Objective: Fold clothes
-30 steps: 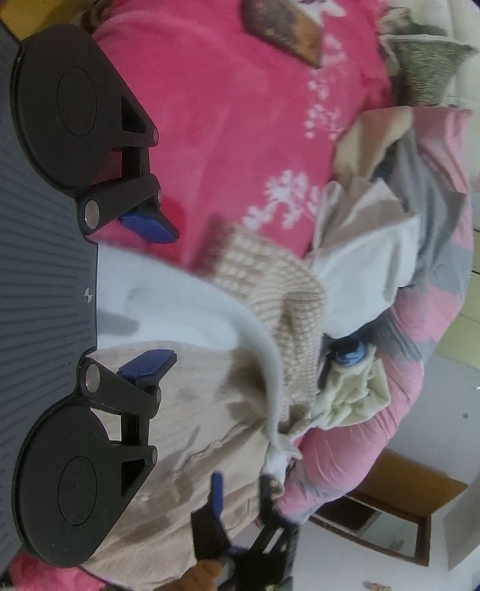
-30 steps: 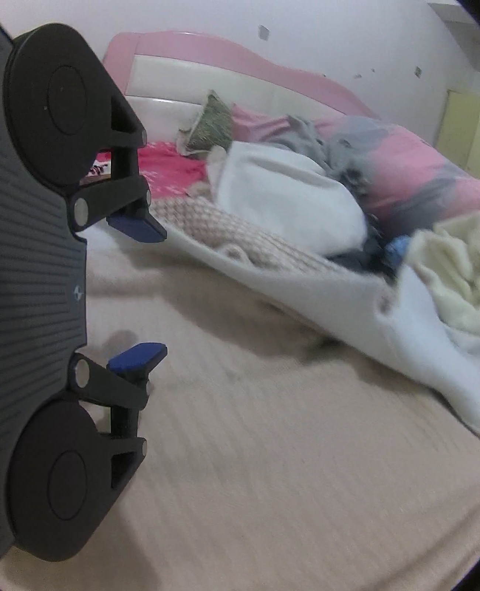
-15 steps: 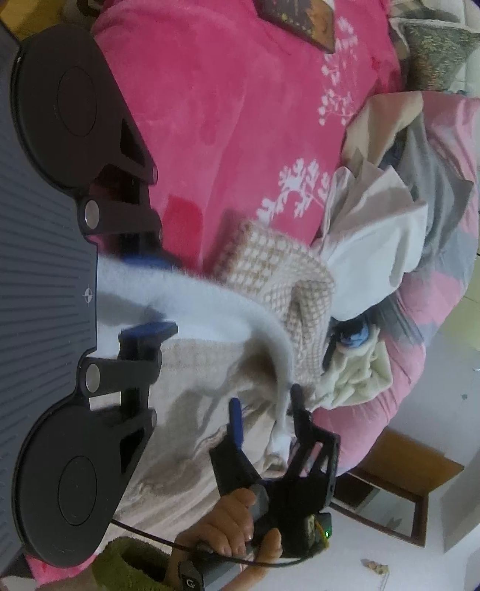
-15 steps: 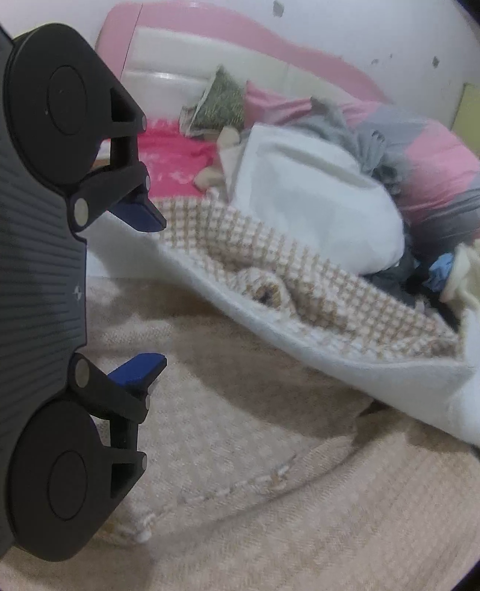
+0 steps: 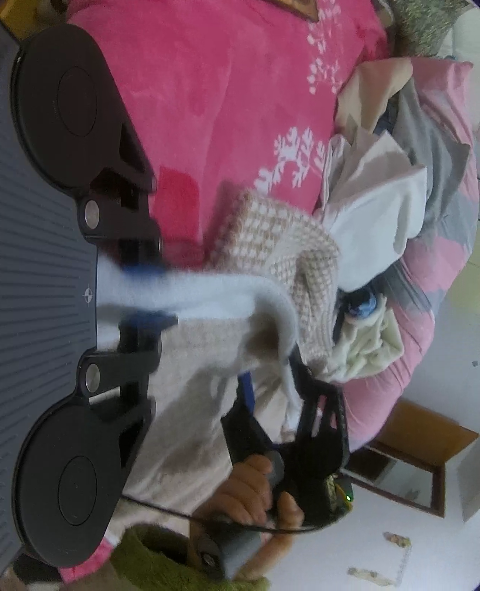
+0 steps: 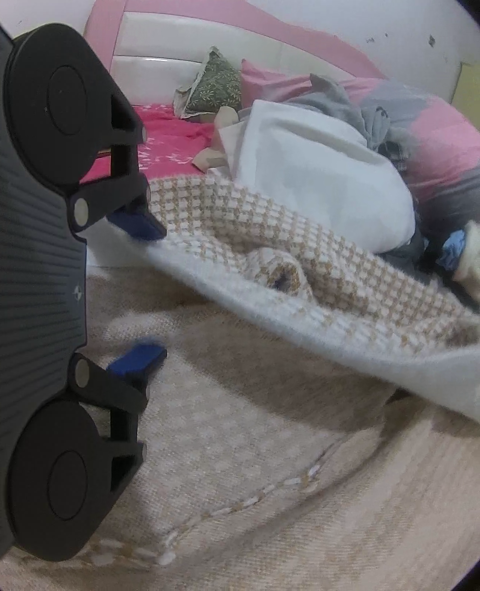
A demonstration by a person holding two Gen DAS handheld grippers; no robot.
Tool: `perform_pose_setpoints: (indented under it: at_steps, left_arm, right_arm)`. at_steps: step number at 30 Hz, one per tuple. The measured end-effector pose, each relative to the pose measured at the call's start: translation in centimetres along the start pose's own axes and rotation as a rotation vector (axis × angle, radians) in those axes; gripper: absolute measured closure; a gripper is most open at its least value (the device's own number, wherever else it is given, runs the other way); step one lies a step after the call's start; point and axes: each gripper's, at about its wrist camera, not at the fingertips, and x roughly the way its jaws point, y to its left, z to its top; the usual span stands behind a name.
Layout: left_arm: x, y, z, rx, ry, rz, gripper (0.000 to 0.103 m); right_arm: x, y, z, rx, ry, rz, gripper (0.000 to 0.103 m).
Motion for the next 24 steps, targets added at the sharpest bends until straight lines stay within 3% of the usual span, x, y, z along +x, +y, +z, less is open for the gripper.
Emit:
perform_pose_setpoints:
  at_steps: [5, 10, 12, 16, 20, 22, 23, 24]
  left_arm:
    - [-0.7, -1.3, -0.1, 0.035, -0.044, -0.027, 0.093]
    - [-0.8, -2.2, -0.4, -0.02, -0.027, -0.019, 0.094]
    - [-1.1, -2.6, -0.3, -0.018, -0.031, -0.028, 0.094]
    - [-1.6, -3.6, -0.3, 0.003, -0.038, -0.049, 0.095]
    - [-1.9, -4.9, -0.1, 0.02, -0.039, -0.099, 0.095]
    - [-1.9, -5.9, 0.0, 0.031, -0.035, -0.131, 0.095]
    - [-1.8, -6.4, 0.0, 0.036, -0.033, -0.147, 0.095]
    - [-1.8, -7.0, 0.1, 0.041, -0.03, -0.163, 0.095]
  right_arm:
    - [-0.8, 0.8, -0.5, -0.079, -0.031, -0.031, 0.055]
    - [-1.6, 0.7, -0.7, -0.096, -0.046, -0.039, 0.057]
    - [-2.1, 0.4, -0.7, -0.058, -0.049, -0.026, 0.056]
    - [-2.9, -0.9, -0.2, 0.007, -0.052, 0.011, 0.039]
    - [-2.6, -2.2, 0.5, 0.058, -0.049, 0.067, 0.039]
    - [-2.2, -2.7, 0.7, 0.061, -0.042, 0.084, 0.045]
    - [-2.0, -2.8, 0.8, 0.051, -0.04, 0.083, 0.062]
    - [-2.1, -2.8, 1.0, 0.027, -0.049, 0.074, 0.071]
